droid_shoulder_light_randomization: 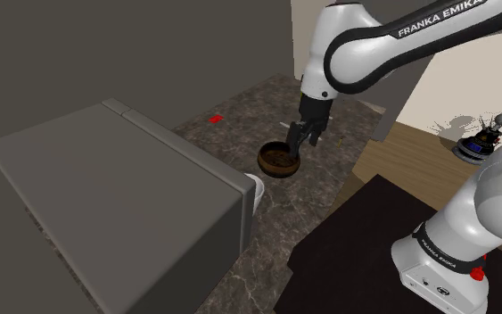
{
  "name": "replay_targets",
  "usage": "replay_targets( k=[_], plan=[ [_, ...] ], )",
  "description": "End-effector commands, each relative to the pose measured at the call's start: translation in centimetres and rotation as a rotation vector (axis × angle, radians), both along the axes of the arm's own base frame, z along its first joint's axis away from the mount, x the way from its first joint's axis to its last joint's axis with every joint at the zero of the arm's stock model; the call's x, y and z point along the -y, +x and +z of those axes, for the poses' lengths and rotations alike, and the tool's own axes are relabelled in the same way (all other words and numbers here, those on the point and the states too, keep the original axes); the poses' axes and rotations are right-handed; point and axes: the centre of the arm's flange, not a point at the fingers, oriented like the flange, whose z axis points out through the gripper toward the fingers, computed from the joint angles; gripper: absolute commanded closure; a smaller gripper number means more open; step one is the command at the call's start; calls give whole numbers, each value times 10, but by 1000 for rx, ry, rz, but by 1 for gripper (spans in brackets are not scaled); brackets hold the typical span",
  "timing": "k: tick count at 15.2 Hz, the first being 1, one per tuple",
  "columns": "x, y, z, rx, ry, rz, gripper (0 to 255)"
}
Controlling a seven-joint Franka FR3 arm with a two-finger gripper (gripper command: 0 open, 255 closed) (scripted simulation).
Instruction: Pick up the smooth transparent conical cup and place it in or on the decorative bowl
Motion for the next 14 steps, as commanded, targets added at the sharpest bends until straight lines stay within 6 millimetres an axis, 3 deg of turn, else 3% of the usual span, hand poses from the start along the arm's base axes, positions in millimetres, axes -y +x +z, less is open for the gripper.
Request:
replay_targets(
  k=[1, 10, 14],
  plan=[
    [-15, 9, -19, 11, 16, -8, 0],
    [-71, 61, -99, 46, 84, -37, 0],
    [-77, 63, -119, 48, 88, -38, 0]
  ],
)
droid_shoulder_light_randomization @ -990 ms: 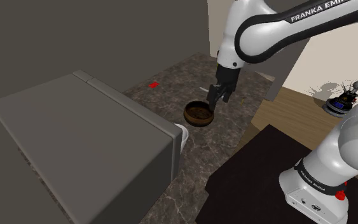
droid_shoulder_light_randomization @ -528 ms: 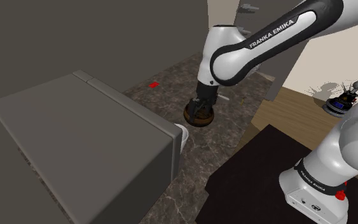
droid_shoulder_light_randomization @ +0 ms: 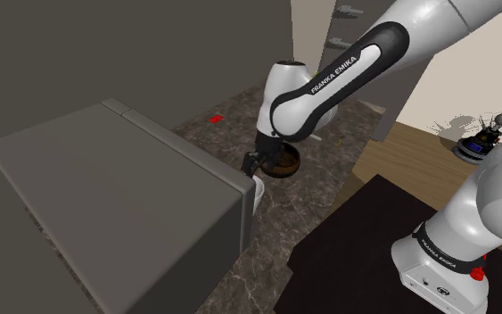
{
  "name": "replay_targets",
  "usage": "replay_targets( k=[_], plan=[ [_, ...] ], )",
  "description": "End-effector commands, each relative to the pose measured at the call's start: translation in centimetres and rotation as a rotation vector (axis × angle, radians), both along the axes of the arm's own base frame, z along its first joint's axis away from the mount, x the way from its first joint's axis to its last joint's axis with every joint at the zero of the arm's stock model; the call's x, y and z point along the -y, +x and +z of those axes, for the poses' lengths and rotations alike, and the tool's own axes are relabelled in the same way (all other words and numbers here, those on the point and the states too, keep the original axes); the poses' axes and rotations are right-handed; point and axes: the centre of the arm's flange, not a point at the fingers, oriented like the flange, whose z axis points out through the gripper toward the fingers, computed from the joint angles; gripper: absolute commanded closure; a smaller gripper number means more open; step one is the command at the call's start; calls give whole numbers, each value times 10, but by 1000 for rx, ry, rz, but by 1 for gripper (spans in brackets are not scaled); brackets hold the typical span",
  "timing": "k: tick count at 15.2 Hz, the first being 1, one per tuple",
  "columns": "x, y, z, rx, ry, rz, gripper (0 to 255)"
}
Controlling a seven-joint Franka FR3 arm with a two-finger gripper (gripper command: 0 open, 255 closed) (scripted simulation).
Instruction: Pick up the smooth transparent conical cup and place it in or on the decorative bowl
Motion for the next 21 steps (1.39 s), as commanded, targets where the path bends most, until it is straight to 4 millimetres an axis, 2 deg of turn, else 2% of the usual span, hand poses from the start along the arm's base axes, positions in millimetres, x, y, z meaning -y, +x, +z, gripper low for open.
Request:
replay_targets(
  k=[1, 4, 12, 13, 21],
  plan=[
    [-1, 0, -11, 1, 1, -1, 0],
    [-5, 0, -29, 1, 1, -1, 0],
    [-5, 0, -29, 1, 1, -1, 0],
    [-5, 0, -29, 1, 1, -1, 255],
    [-5, -1, -29, 1, 1, -1, 255]
  ],
)
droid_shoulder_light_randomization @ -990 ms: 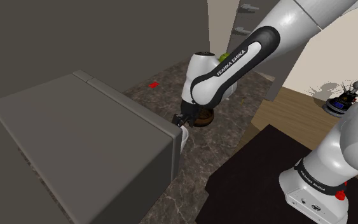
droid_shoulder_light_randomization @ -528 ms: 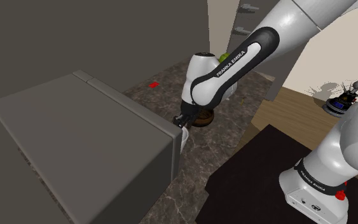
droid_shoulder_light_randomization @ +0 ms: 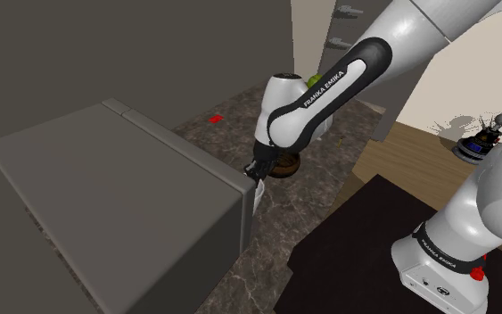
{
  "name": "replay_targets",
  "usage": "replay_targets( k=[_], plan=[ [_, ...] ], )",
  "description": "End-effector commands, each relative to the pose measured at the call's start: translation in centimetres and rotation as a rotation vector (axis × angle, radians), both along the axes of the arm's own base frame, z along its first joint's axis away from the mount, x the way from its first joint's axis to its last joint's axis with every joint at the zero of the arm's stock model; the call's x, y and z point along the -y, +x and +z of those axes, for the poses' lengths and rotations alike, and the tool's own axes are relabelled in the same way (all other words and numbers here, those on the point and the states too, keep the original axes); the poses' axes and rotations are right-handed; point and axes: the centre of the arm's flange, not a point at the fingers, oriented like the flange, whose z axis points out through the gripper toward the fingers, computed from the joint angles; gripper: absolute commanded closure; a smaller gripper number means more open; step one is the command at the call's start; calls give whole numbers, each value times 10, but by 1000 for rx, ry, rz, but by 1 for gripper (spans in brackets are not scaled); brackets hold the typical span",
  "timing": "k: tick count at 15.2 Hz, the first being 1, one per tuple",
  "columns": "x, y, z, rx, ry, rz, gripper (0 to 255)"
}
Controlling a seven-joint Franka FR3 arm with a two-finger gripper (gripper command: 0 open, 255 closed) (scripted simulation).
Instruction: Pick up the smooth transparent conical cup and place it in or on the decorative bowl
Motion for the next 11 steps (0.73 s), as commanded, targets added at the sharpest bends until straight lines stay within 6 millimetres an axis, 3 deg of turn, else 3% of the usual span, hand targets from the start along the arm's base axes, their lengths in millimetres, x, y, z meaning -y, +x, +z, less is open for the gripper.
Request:
replay_targets(
  k=[1, 11],
  plan=[
    [-1, 0, -1, -1, 0, 2, 255],
    [-1, 0, 52, -1, 0, 2, 255]
  ],
)
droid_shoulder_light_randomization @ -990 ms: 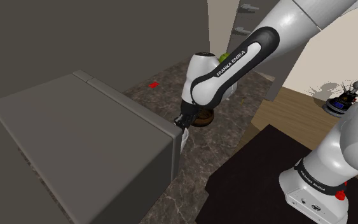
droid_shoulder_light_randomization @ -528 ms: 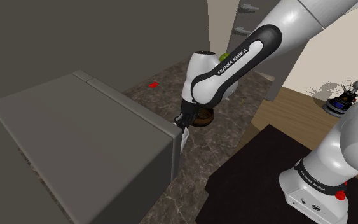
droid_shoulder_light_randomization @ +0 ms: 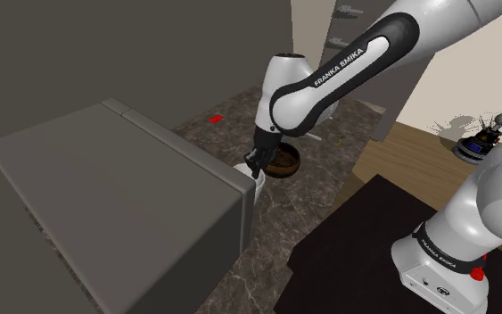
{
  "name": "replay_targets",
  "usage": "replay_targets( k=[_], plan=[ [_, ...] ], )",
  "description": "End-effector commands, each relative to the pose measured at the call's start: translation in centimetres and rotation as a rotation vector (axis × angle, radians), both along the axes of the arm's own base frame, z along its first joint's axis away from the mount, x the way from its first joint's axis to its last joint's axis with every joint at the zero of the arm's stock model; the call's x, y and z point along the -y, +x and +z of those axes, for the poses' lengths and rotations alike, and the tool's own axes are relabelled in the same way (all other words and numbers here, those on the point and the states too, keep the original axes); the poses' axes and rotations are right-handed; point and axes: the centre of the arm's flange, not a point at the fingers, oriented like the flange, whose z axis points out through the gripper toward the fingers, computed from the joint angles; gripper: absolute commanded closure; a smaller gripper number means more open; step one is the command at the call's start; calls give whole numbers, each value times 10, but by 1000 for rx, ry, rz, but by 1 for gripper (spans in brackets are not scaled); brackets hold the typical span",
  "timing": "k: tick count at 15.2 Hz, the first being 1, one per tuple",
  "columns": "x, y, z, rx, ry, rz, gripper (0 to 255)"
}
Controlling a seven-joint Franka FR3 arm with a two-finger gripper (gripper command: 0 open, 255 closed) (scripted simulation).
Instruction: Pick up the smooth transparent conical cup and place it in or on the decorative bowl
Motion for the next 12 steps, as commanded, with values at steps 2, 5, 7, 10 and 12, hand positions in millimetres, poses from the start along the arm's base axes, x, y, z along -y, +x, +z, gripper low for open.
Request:
replay_targets(
  k=[2, 5, 7, 10, 12],
  plan=[
    [2, 0, 16, 0, 0, 0, 255],
    [2, 0, 32, 0, 0, 0, 255],
    [2, 0, 43, 0, 0, 0, 255],
    [2, 0, 59, 0, 0, 0, 255],
    [2, 0, 69, 0, 0, 0, 255]
  ],
)
